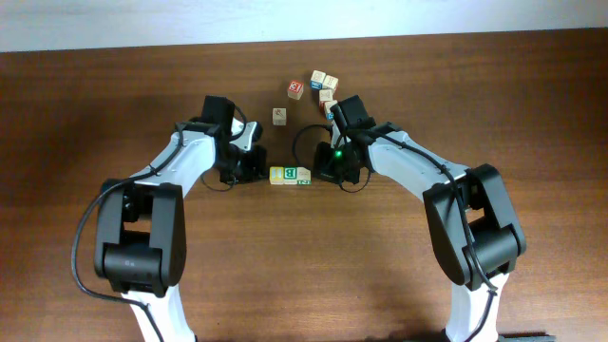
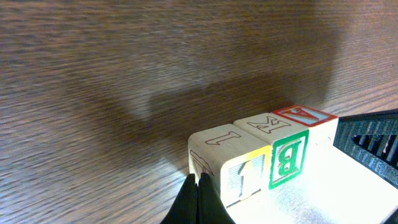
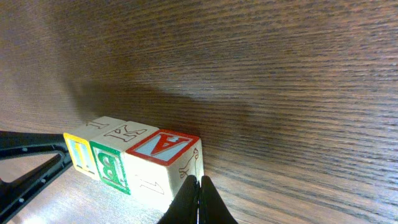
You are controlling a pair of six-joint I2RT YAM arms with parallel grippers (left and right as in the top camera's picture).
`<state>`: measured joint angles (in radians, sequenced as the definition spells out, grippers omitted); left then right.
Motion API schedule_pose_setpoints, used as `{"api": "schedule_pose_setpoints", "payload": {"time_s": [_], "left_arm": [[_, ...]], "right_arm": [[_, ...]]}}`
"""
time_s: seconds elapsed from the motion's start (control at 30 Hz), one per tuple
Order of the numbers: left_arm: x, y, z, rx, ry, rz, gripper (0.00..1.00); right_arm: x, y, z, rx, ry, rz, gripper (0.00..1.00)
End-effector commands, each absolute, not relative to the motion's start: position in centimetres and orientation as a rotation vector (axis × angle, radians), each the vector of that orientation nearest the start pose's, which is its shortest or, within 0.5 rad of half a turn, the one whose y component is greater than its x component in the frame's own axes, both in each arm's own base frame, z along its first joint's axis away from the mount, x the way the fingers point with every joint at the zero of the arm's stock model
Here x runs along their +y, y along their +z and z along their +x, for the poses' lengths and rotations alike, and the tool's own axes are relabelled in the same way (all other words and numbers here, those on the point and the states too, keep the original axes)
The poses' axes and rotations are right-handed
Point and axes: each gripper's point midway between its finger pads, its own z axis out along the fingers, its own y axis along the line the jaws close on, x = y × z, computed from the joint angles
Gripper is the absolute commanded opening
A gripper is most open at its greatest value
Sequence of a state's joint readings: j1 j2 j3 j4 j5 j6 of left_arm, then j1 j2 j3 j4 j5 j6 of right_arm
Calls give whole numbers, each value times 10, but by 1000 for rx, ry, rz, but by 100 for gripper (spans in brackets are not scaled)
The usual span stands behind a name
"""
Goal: Rotate 3 blocks
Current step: 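Squeeze the row of three blocks between both grippers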
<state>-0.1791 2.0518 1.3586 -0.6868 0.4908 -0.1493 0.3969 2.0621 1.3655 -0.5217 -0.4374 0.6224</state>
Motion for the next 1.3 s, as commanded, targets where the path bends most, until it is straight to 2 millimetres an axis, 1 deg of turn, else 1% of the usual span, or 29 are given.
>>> {"api": "schedule_pose_setpoints", "payload": {"time_s": [0.0, 0.17, 0.5, 0.67, 0.8, 0.9, 1.03, 1.27], "left_arm": [[-163, 13, 387, 2933, -799, 171, 0], [-163, 13, 388, 2929, -799, 174, 0], [-163, 13, 388, 2929, -798, 175, 0], [-163, 13, 388, 2929, -798, 175, 0], [-164, 13, 388, 2927, -799, 175, 0], [-164, 13, 388, 2927, -799, 176, 0], [-165, 13, 388, 2926, -799, 180, 0], [-166, 13, 388, 2927, -799, 185, 0]], "right_arm": [[244, 11, 383, 2946, 787, 204, 4], [243, 7, 382, 2959, 785, 230, 4], [247, 9, 381, 2958, 823, 213, 4], [257, 15, 380, 2934, 913, 113, 4], [260, 20, 381, 2921, 921, 94, 4], [269, 28, 380, 2897, 929, 17, 4], [278, 34, 377, 2884, 934, -42, 4], [287, 42, 378, 2867, 943, -77, 4]]}}
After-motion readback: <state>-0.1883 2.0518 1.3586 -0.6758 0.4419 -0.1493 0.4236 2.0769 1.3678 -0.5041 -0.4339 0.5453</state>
